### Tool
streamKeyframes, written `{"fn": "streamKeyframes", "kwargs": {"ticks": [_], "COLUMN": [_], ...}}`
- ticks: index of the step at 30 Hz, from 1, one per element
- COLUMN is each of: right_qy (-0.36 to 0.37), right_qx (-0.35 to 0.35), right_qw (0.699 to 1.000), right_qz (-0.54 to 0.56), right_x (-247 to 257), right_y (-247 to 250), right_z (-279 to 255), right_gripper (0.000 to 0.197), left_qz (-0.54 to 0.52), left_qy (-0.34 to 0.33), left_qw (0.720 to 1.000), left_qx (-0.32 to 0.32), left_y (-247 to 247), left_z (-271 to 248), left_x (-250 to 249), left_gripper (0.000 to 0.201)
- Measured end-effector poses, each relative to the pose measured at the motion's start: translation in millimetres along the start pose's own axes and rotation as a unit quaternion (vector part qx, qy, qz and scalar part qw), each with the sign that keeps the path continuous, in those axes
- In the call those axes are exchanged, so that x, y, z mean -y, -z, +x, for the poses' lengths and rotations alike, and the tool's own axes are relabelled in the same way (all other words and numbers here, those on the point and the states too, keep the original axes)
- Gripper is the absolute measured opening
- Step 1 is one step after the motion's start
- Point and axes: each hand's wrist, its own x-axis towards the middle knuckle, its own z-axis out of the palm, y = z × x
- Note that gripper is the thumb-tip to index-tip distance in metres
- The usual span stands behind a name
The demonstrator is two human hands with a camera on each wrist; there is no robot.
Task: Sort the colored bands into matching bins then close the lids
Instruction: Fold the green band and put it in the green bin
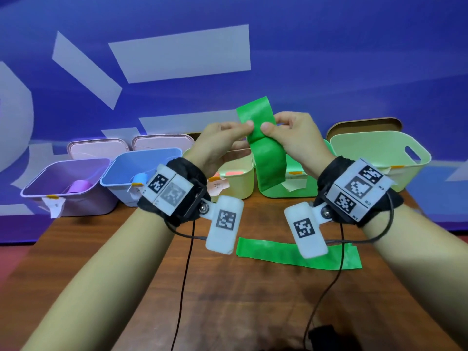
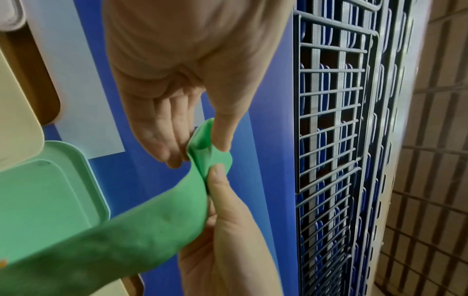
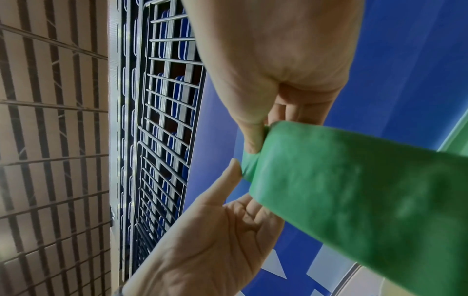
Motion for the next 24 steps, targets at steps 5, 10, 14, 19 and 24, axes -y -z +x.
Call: {"fn": "streamKeyframes", "kwargs": {"ticks": [5, 10, 14, 19, 24], "right_qy": [-0.001, -0.032, -0.021, 0.017, 0.062], "right_qx": [-0.012, 0.043, 0.004, -0.002, -0.012], "right_qw": [1.000, 0.998, 0.997, 0.997, 0.996], "right_qz": [-0.017, -0.011, 0.073, 0.077, 0.062], "right_x": [-2.6, 3.9, 11.3, 19.6, 21.5], "right_y": [2.8, 4.7, 9.3, 11.2, 13.2], "right_z": [3.0, 4.9, 11.1, 17.6, 16.9], "right_gripper": [0.021, 0.020, 0.004, 0.018, 0.021], "left_qz": [-0.013, 0.048, 0.083, 0.064, 0.073], "left_qy": [-0.001, -0.037, -0.040, 0.024, 0.038], "left_qw": [0.999, 0.997, 0.996, 0.997, 0.996], "left_qx": [-0.040, -0.037, -0.017, 0.036, 0.037], "left_y": [-3.4, -1.5, -3.4, -8.1, -11.4], "left_z": [0.5, 0.7, 0.2, -3.6, -2.5], "left_x": [8.5, 8.3, 9.2, 8.9, 11.8], "left_gripper": [0.007, 0.011, 0.012, 0.016, 0.025]}}
